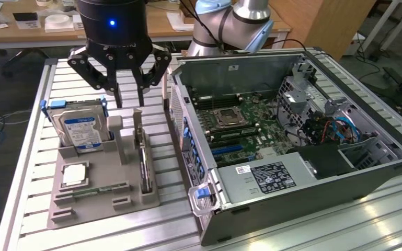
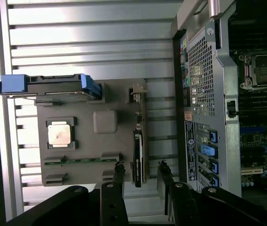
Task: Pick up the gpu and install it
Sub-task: 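Pick up the gpu and move the gpu toward the slot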
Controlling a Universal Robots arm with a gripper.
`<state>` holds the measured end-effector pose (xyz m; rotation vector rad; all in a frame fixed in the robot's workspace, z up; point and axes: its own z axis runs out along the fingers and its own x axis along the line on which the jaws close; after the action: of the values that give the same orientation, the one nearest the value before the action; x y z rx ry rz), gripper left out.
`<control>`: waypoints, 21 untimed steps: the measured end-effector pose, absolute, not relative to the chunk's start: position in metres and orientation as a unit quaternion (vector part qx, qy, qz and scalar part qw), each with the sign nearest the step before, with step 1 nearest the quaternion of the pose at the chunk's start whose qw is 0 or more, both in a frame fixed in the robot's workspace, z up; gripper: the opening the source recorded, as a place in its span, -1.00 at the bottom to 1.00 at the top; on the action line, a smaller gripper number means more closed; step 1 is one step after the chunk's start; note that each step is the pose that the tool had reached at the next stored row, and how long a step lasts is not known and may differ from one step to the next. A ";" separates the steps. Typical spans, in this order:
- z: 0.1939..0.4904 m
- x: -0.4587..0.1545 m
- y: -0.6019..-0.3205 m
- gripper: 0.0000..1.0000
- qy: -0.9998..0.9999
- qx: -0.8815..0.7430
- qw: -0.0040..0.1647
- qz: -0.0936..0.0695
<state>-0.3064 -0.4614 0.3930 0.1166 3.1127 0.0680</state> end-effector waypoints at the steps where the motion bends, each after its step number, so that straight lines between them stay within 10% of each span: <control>1: 0.393 -0.306 -0.461 -0.17 0.999 0.037 0.013 0.022; 21: 0.390 -0.306 -0.461 -0.17 0.999 0.037 0.013 0.022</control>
<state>-0.3064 -0.4614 0.3900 0.1165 3.1125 0.0684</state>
